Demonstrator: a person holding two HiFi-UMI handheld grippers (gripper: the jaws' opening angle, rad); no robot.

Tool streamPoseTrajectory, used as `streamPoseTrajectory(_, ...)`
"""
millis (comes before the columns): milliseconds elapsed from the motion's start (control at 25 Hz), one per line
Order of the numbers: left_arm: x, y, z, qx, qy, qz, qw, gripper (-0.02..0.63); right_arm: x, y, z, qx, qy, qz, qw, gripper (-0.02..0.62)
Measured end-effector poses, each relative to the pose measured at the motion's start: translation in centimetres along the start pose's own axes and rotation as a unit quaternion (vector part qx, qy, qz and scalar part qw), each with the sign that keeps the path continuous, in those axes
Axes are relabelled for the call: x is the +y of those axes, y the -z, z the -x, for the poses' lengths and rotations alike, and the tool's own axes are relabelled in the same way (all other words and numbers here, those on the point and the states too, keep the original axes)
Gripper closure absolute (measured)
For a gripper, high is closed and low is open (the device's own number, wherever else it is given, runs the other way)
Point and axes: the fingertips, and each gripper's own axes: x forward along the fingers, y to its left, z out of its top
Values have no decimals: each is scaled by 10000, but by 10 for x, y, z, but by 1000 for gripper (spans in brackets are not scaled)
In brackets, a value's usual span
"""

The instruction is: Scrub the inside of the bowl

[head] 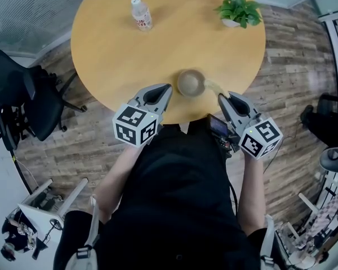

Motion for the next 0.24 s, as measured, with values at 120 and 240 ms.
streamPoseTrajectory(120,-3,-2,0,0,60,-36,10000,594,-1,0,3,-12,53,-34,10000,551)
streamPoseTrajectory(240,-6,-4,-3,11,94,-69,9999,594,-3,0,5,13,95,-47,9999,551)
